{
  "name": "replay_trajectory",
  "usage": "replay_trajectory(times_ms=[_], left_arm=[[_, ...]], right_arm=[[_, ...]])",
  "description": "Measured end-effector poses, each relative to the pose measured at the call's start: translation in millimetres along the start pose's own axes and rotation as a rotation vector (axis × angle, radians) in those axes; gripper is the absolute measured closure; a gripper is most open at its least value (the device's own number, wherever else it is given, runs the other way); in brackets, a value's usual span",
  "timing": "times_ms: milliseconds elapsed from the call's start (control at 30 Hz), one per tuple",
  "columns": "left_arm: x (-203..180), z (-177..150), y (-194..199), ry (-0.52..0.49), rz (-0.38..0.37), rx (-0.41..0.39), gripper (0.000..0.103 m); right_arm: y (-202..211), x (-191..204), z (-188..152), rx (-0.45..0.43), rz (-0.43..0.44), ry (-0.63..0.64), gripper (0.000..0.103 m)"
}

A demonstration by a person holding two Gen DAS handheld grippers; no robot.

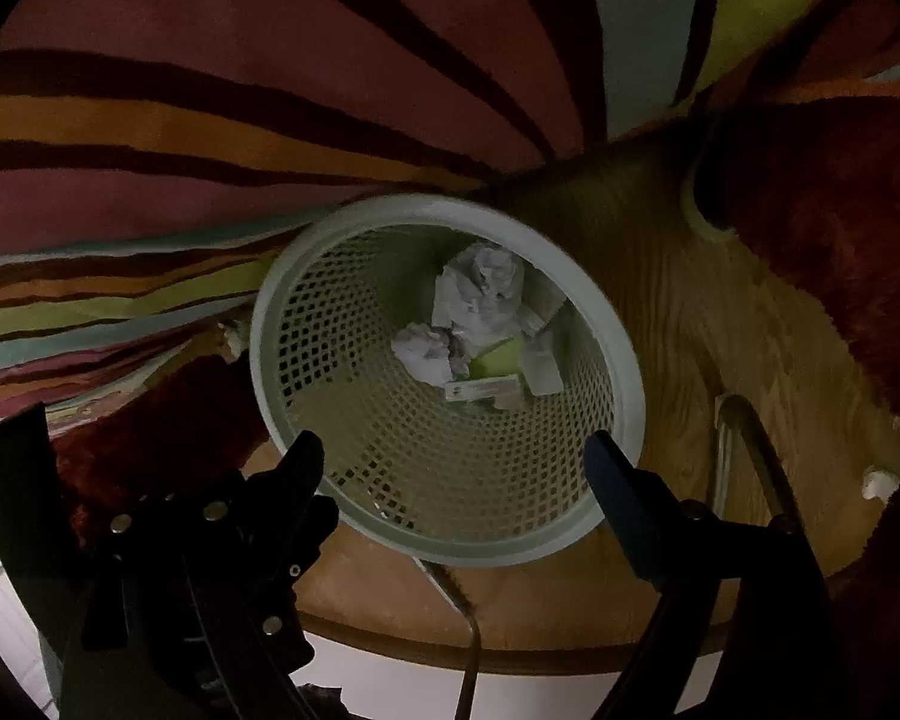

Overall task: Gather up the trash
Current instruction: 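Move both tools back toward the green box and plastic bag on the bedspread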

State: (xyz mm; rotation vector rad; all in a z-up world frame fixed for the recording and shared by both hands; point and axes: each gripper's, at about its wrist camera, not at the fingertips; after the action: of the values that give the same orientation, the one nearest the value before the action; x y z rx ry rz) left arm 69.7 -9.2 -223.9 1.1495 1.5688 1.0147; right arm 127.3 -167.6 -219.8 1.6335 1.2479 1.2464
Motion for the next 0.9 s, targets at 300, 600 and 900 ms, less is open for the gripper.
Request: replay_trajectory(times_ms=[300, 600, 900], left_arm=[[-18.1, -30.8, 78.8, -0.121, 0.003, -0.258, 0.021], [1.5, -54.0, 180.5, -0.065, -0.003, -0.662, 0.021], [0.4, -22.3, 264.5, -0.101, 0.123, -0.914, 0.021]], right_arm=[[71.4, 11.9, -34.0, -0.215, 0.073, 0.167, 0.019], [165.7, 29.6, -64.9, -0.634, 0.057, 0.33, 0.019], [241.0, 57.8, -48.4, -0.959, 0.08, 0.453, 0.019]])
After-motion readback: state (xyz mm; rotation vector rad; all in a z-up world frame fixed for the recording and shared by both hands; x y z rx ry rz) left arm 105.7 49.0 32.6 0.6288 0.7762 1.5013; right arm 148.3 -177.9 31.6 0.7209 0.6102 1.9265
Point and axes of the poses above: each gripper's, at about its wrist camera, not at the fingertips, and y roughly against the way its jaws point, x to its left, z to its top, and after that the axes turned 4 degrees about -z, right-handed
